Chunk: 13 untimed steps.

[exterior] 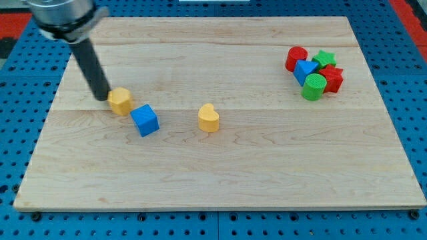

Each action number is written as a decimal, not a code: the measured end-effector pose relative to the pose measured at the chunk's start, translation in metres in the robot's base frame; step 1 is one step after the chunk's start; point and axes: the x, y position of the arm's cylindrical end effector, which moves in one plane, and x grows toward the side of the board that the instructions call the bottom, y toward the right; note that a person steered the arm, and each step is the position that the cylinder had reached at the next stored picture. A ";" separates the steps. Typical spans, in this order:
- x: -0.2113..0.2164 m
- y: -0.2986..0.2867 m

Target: Push blue cube towards top right

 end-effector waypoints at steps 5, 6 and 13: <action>0.077 0.003; 0.077 0.105; 0.140 0.108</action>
